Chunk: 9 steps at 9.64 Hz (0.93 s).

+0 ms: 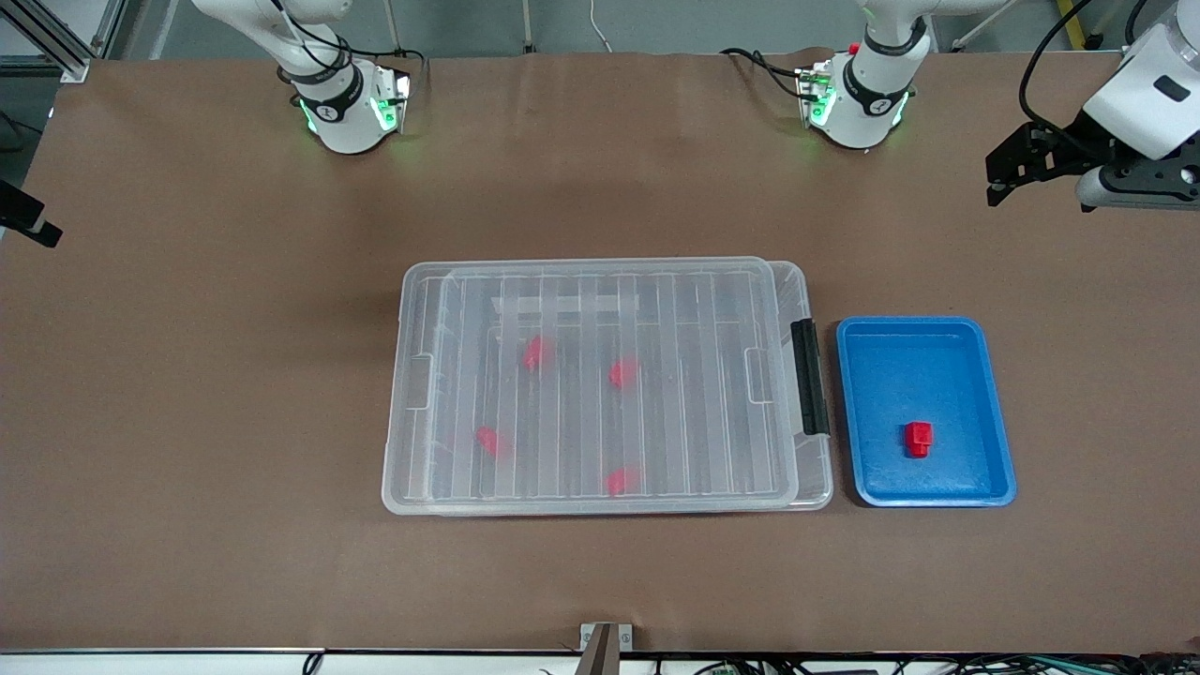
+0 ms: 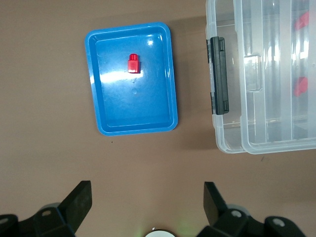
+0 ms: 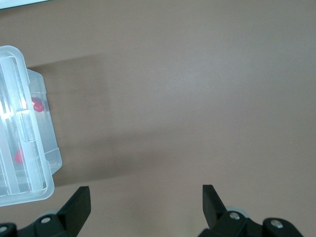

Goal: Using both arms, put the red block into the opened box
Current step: 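Reach the left gripper to the red block while the right gripper reaches the lid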

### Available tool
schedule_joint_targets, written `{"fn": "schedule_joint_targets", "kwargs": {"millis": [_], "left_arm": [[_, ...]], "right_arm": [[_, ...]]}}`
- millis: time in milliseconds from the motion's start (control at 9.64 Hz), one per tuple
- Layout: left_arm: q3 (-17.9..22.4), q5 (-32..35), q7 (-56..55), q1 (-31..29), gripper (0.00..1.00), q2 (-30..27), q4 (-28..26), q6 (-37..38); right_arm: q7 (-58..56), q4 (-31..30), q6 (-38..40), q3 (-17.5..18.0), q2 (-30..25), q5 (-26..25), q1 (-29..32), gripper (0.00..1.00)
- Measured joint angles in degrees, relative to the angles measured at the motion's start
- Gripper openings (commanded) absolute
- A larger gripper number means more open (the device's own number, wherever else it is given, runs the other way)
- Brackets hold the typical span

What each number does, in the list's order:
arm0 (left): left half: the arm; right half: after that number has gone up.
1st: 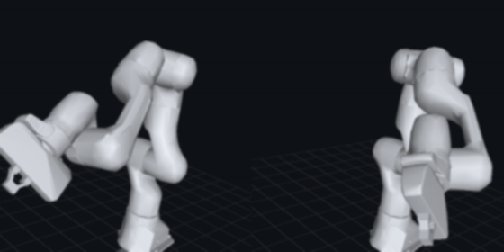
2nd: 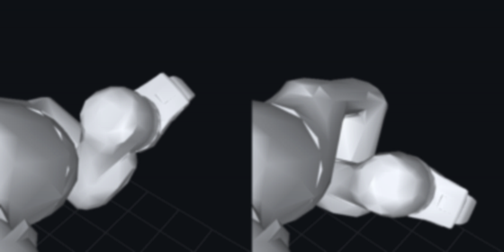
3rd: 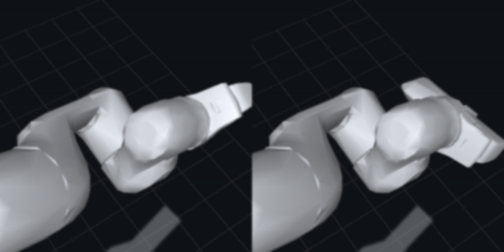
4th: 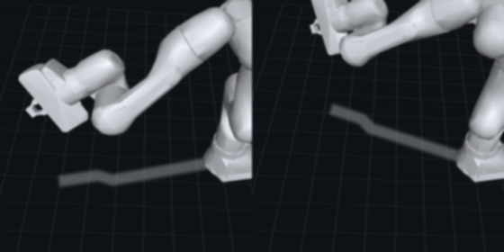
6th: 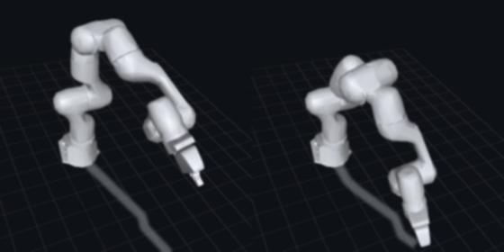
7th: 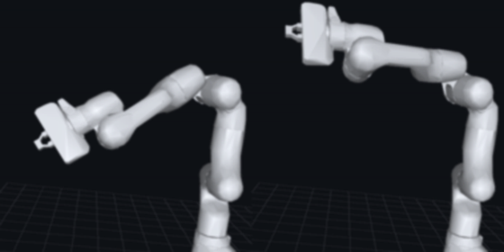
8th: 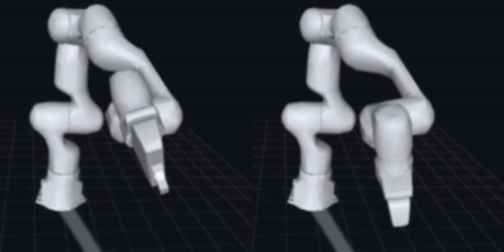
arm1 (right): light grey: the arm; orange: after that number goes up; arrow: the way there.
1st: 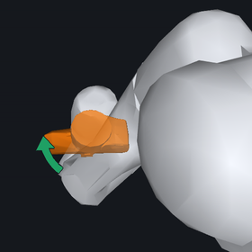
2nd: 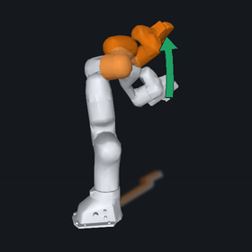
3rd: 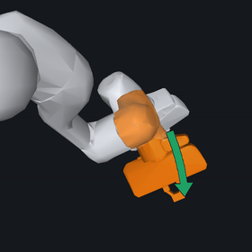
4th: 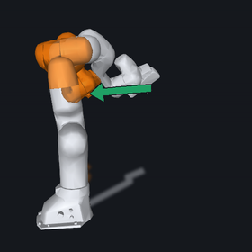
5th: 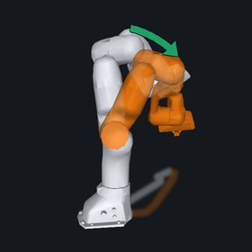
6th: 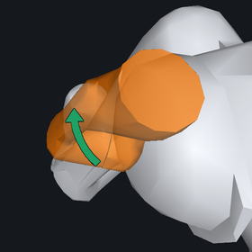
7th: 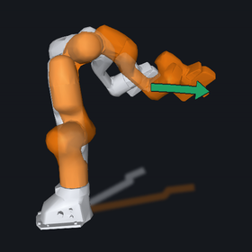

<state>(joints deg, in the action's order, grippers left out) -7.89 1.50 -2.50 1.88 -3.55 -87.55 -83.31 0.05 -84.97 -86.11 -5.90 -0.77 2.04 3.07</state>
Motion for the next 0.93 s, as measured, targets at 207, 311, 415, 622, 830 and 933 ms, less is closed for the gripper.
{"fn": "schedule_joint_targets", "kwargs": {"millis": [207, 311, 415, 622, 830, 933], "left_arm": [[0.0, 0.0, 0.0, -0.3, 1.00, 0.4, 0.5, 0.0], [0.1, 0.0, 0.0, -0.7, 1.00, 1.2, 1.3, 0.0], [0.2, 0.1, 0.0, -1.1, 1.00, 2.6, 2.0, 0.0], [0.3, 0.1, 0.0, -2.7, 1.00, 7.0, 1.7, -3.4], [0.3, 0.2, 0.0, -4.4, 1.00, 12.0, -3.1, -14.1], [0.3, 0.2, 0.0, -5.4, 1.00, 14.0, -7.7, -21.9]], "right_arm": [[0.0, 0.0, 0.0, 0.0, 0.0, 0.0, 0.0, 1.00], [0.0, 0.0, 0.0, 0.0, 0.0, 0.0, 0.0, 1.00], [0.0, 0.0, 0.0, 0.1, 0.0, 0.0, 0.0, 1.00], [-0.1, 0.0, 0.0, 0.5, 0.0, 0.0, -0.3, 1.00], [-0.1, -0.2, -0.6, 1.9, 1.3, 0.4, -3.3, 1.00], [1.0, -0.4, -3.0, 4.6, 3.4, 0.4, -4.9, 1.00]]}}
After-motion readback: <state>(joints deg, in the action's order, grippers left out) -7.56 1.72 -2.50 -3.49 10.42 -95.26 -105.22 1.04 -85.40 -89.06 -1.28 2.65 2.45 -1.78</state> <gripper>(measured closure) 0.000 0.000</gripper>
